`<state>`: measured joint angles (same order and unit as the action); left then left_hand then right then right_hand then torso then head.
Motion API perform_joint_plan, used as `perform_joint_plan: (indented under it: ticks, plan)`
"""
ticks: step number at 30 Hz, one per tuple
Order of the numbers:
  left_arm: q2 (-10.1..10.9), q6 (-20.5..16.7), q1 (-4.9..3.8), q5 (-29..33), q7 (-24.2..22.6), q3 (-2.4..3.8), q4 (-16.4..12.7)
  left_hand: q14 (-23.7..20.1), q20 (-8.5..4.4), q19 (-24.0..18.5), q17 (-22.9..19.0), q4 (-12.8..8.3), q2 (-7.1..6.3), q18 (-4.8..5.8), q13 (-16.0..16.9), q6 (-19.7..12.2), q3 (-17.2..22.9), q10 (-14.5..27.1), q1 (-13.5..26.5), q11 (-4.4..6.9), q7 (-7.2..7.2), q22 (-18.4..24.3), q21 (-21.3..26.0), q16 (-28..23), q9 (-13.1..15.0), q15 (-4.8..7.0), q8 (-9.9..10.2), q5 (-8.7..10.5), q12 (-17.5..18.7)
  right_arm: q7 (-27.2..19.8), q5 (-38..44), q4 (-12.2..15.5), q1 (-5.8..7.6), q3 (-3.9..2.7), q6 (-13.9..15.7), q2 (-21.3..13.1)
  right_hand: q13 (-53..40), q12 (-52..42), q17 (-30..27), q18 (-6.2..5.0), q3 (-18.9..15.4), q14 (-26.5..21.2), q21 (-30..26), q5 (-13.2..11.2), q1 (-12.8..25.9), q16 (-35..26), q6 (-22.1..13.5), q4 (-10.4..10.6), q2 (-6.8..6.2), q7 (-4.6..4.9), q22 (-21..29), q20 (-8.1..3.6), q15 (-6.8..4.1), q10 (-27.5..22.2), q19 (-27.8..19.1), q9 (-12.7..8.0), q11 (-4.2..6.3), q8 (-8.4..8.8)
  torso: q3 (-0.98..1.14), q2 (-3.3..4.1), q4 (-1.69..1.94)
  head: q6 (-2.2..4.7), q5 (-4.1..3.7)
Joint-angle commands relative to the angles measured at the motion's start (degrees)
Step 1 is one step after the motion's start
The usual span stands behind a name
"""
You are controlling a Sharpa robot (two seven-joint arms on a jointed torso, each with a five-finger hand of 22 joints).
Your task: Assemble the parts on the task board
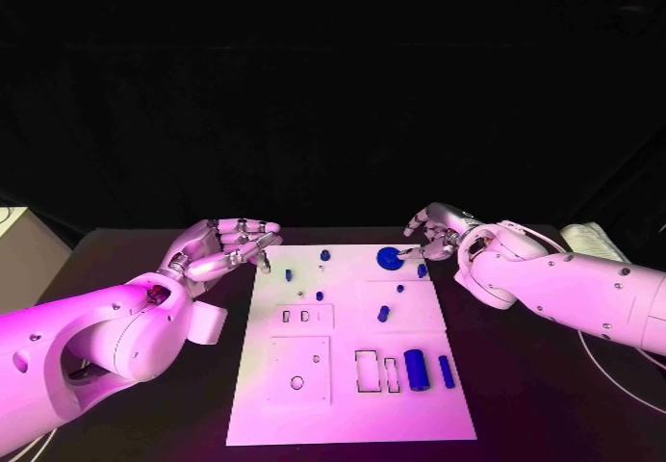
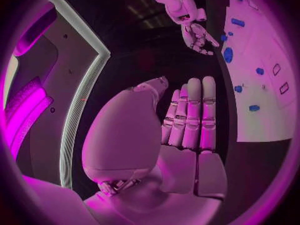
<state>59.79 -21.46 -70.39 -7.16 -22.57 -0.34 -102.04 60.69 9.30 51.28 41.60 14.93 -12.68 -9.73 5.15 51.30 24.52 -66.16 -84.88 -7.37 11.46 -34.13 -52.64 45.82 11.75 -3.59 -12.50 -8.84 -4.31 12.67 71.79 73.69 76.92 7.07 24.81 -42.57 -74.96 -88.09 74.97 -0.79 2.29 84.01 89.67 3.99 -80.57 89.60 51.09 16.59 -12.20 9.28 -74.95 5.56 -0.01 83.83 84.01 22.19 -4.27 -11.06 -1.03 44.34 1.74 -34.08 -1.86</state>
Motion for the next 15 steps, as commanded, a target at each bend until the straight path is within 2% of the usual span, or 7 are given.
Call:
perform_joint_plan:
  ticks: [1,5,8,13,15]
  plan:
    - [-0.19,1.21,-0.06,0.09,-0.3,0.04,0.05,-0.43,-0.08,-0.45,-0.09,0.2,0.31,-0.77,0.09,0.03,0.25,-0.31,0.13,0.03,-0.37,-0.09,-0.25,0.35,0.05,0.12,0.03,0.37,-0.32,0.52,-2.06,-0.72,-0.33,-0.01,-3.3,0.74,-12.65,-0.2,14.7,0.79,0.14,5.92,0.33,-0.16,-0.3,0.29,-0.37,-0.07,0.56,-0.03,-15.05,0.53,0.28,4.04,5.99,0.07,-0.28,-0.32,0.0,0.11,0.18,-0.17,-0.08]
    - [-0.26,1.22,-0.06,0.04,-0.27,0.04,0.12,-0.43,-0.08,-0.45,-0.09,0.2,0.31,-0.77,0.09,0.03,0.25,-0.31,0.13,0.03,-0.37,-0.09,-0.25,0.35,0.05,0.12,0.03,0.37,-0.32,0.45,-2.26,-1.95,-0.62,-0.01,-3.41,1.84,-13.2,-0.59,15.03,0.79,0.73,5.99,0.33,-0.18,-0.83,0.4,-0.28,-0.2,1.05,-0.04,-15.05,0.6,0.33,4.51,5.99,0.13,-0.3,-0.63,0.09,0.25,0.31,-0.24,-0.22]
    - [-0.29,1.23,-0.06,0.02,-0.25,0.04,0.16,-0.43,-0.08,-0.45,-0.09,0.2,0.31,-0.77,0.09,0.03,0.25,-0.31,0.13,0.03,-0.37,-0.09,-0.25,0.35,0.05,0.12,0.03,0.37,-0.32,0.39,-2.32,-2.4,-0.73,-0.01,-3.32,2.3,-13.46,-0.78,15.03,0.79,1.22,5.99,0.33,-0.19,-1.32,0.4,-0.18,-0.35,1.4,-0.05,-15.05,0.63,0.34,4.73,5.99,0.16,-0.29,-0.81,0.07,0.22,0.28,-0.32,-0.16]
    - [-0.35,1.18,-0.06,0.01,-0.22,0.04,0.22,-0.47,-0.08,-0.49,-0.09,0.21,0.28,-0.77,0.11,0.0,0.25,-0.34,0.16,0.04,-0.38,-0.14,-0.31,0.39,0.06,0.12,0.05,0.36,-0.33,0.38,-2.27,-3.29,-0.82,0.01,-2.86,3.24,-13.85,-1.04,15.03,0.79,3.28,5.99,0.33,-0.18,-2.89,0.4,0.21,-0.79,2.15,-0.11,-15.05,0.66,0.33,5.06,5.99,0.12,-0.25,-1.07,0.04,0.16,0.03,-0.28,0.05]
    - [-0.4,1.19,-0.06,0.01,-0.22,0.04,0.23,-0.47,-0.08,-0.49,-0.09,0.21,0.28,-0.77,0.11,0.0,0.25,-0.34,0.16,0.04,-0.38,-0.14,-0.31,0.39,0.06,0.12,0.05,0.36,-0.33,0.42,-2.06,-3.58,-0.84,0.02,-2.58,3.61,-13.97,-1.13,15.03,0.79,3.87,5.99,0.33,-0.18,-3.22,0.4,0.34,-0.9,2.25,-0.12,-15.05,0.66,0.32,5.18,5.99,0.09,-0.23,-1.11,0.05,0.17,0.08,-0.3,-0.01]
